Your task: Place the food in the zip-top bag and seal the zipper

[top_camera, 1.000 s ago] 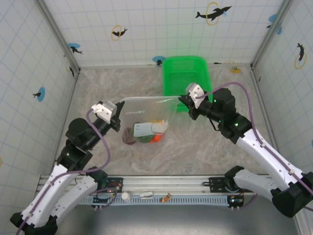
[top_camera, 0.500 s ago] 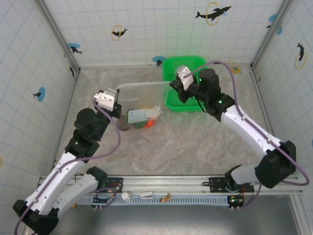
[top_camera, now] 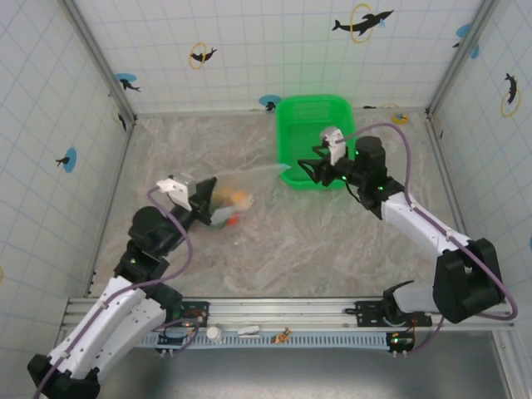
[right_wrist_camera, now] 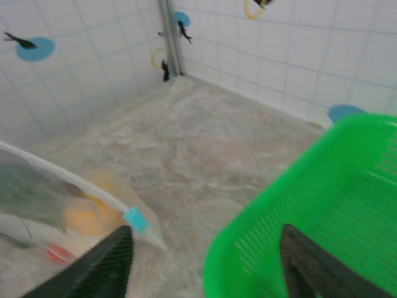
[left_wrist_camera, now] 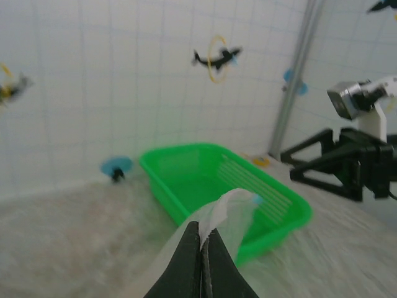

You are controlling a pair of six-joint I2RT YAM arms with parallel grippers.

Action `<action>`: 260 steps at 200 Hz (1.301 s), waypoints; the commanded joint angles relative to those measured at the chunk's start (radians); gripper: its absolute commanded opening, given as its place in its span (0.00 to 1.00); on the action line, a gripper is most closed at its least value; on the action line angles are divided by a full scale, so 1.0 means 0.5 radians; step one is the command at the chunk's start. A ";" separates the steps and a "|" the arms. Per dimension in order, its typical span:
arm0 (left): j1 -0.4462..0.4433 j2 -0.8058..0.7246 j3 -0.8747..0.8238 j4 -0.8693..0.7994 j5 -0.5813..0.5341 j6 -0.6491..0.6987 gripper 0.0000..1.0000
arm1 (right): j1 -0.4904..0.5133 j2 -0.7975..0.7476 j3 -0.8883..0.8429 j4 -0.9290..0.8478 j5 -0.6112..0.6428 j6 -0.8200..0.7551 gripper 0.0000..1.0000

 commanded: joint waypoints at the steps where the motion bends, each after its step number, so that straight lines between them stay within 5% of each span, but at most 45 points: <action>1: -0.227 0.002 -0.262 0.167 0.292 -0.465 0.00 | -0.041 -0.317 -0.178 0.427 -0.189 0.258 0.73; 33: -0.714 0.240 -0.276 0.257 0.257 -0.396 0.00 | -0.080 -0.565 -0.245 0.306 -0.066 0.306 0.74; 50: -0.890 0.554 -0.191 0.275 0.318 -0.379 0.00 | -0.083 -0.642 -0.233 0.196 0.125 0.367 0.73; 89: -1.302 1.272 0.077 0.379 0.034 -0.118 0.02 | -0.096 -0.736 -0.144 -0.218 0.733 0.457 0.68; 122: -1.457 1.702 0.409 0.225 -0.082 -0.058 0.52 | -0.100 -0.860 -0.212 -0.421 0.961 0.464 0.73; 141: -1.492 1.731 0.467 0.181 -0.120 -0.067 0.97 | -0.101 -0.950 -0.281 -0.430 1.017 0.406 0.78; 161: -1.494 1.663 0.468 0.142 -0.161 -0.082 0.98 | -0.102 -1.004 -0.294 -0.481 1.057 0.379 0.82; 173: -1.494 1.567 0.454 0.123 -0.219 -0.097 0.98 | -0.102 -1.008 -0.262 -0.548 1.045 0.372 1.00; 207: -1.492 1.138 0.421 0.067 -0.535 -0.117 0.98 | -0.099 -0.953 -0.132 -0.823 0.995 0.355 0.99; 233: -1.485 0.904 0.385 0.047 -1.061 -0.103 0.98 | -0.102 -0.976 -0.279 -0.862 1.210 0.352 0.99; 260: -1.372 0.843 0.335 0.083 -0.995 0.222 0.98 | -0.099 -1.211 -0.648 -0.588 1.155 0.063 0.99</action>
